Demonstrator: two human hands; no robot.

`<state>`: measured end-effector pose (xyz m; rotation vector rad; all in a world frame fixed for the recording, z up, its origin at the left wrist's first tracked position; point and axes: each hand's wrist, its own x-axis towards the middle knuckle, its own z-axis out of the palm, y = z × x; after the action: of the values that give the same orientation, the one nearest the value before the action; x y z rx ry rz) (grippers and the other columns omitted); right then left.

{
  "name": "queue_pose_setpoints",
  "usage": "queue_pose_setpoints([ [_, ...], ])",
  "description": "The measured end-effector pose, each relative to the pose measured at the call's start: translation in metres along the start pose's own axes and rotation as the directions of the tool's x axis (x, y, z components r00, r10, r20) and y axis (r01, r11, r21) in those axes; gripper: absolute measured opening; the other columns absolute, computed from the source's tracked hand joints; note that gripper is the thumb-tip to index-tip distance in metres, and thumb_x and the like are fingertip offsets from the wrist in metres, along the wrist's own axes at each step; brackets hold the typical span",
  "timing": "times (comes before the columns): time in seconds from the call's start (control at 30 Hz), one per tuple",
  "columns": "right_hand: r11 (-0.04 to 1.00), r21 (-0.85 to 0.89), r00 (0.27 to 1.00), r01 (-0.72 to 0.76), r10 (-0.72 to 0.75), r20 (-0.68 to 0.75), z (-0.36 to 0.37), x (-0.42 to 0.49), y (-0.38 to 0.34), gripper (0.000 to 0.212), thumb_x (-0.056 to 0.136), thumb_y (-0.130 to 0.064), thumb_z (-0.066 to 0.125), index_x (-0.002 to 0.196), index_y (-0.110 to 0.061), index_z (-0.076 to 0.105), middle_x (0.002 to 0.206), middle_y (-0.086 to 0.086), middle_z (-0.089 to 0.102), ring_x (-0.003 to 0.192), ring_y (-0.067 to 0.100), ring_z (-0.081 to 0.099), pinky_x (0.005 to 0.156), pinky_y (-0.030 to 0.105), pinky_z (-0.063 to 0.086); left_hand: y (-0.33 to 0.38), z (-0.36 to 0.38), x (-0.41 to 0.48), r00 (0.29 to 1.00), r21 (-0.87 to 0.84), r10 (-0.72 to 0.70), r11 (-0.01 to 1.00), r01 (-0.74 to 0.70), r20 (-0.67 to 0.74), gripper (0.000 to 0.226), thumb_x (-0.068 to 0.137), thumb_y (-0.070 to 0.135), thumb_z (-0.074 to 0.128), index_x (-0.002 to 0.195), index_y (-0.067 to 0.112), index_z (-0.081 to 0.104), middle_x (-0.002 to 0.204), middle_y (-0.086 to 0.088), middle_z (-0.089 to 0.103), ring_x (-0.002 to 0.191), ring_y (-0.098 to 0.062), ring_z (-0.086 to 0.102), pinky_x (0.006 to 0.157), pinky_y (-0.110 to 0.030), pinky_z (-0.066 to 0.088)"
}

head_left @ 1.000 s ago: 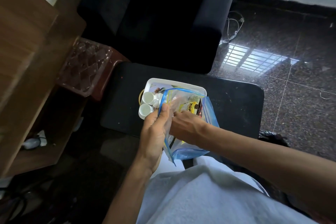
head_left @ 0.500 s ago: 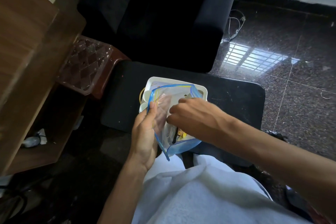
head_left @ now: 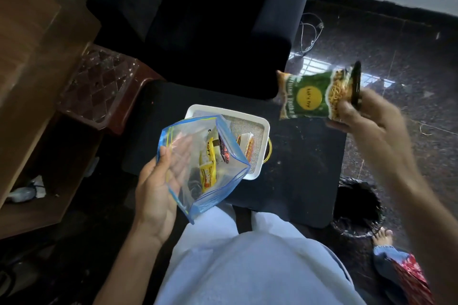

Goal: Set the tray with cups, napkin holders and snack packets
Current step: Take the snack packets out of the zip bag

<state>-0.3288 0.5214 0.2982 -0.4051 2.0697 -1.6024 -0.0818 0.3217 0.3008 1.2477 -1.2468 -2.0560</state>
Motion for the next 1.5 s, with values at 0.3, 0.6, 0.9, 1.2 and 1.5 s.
queue_pose_setpoints([
  [0.3, 0.606, 0.545, 0.586, -0.580, 0.775, -0.238, 0.034, 0.038, 0.224, 0.036, 0.097, -0.002, 0.054, 0.131, 0.007, 0.054, 0.123, 0.016, 0.058, 0.104, 0.021, 0.062, 0.068, 0.018, 0.056, -0.015, 0.000, -0.015, 0.995, 0.021, 0.038, 0.999, -0.036, -0.090, 0.048, 0.103, 0.036, 0.038, 0.137, 0.006, 0.055, 0.134, -0.010, 0.069, 0.131, -0.021, 0.062, 0.111, -0.033, 0.045],
  [0.6, 0.306, 0.765, 0.311, -0.566, 0.939, -0.146, 0.071, 0.041, 0.292, 0.044, 0.097, 0.007, 0.044, 0.139, -0.002, 0.043, 0.140, 0.022, 0.046, 0.105, 0.030, 0.057, 0.090, 0.037, 0.057, -0.027, -0.001, -0.023, 0.994, 0.004, 0.011, 1.000, -0.010, -0.110, 0.049, 0.108, 0.034, 0.029, 0.141, 0.005, 0.051, 0.138, -0.010, 0.067, 0.133, -0.022, 0.060, 0.109, -0.032, 0.047],
  [0.9, 0.140, 0.707, 0.197, -0.693, 0.980, -0.002, 0.073, 0.018, 0.294, 0.043, 0.097, 0.010, 0.041, 0.138, 0.001, 0.043, 0.141, 0.023, 0.049, 0.120, 0.037, 0.057, 0.098, 0.048, 0.052, -0.039, 0.001, -0.017, 0.996, -0.008, -0.031, 1.000, 0.030, -0.087, 0.052, 0.101, 0.037, 0.037, 0.140, 0.006, 0.053, 0.136, -0.011, 0.067, 0.133, -0.023, 0.060, 0.111, -0.033, 0.045],
  [1.2, 0.724, 0.424, 0.782, -0.544, 0.621, -0.058, 0.068, -0.017, 0.145, 0.015, 0.094, -0.015, 0.066, 0.109, -0.017, 0.068, 0.103, 0.006, 0.072, 0.094, 0.022, 0.068, 0.073, 0.021, 0.056, -0.038, -0.002, -0.009, 0.998, -0.027, -0.046, 0.999, 0.045, -0.041, 0.049, 0.096, 0.036, 0.044, 0.133, 0.006, 0.058, 0.134, -0.012, 0.069, 0.131, -0.021, 0.062, 0.108, -0.025, 0.048],
  [1.5, 0.617, -0.249, 0.445, 0.746, -0.185, 0.876, 0.144, -0.031, 0.008, 0.031, 0.090, 0.001, 0.063, 0.116, -0.014, 0.072, 0.113, 0.002, 0.072, 0.102, 0.015, 0.068, 0.091, 0.025, 0.053, -0.036, -0.005, -0.011, 0.995, 0.045, -0.054, 0.998, 0.051, 0.078, 0.055, 0.095, 0.040, 0.047, 0.137, 0.006, 0.058, 0.135, 0.000, 0.068, 0.129, -0.012, 0.062, 0.103, -0.018, 0.049],
])
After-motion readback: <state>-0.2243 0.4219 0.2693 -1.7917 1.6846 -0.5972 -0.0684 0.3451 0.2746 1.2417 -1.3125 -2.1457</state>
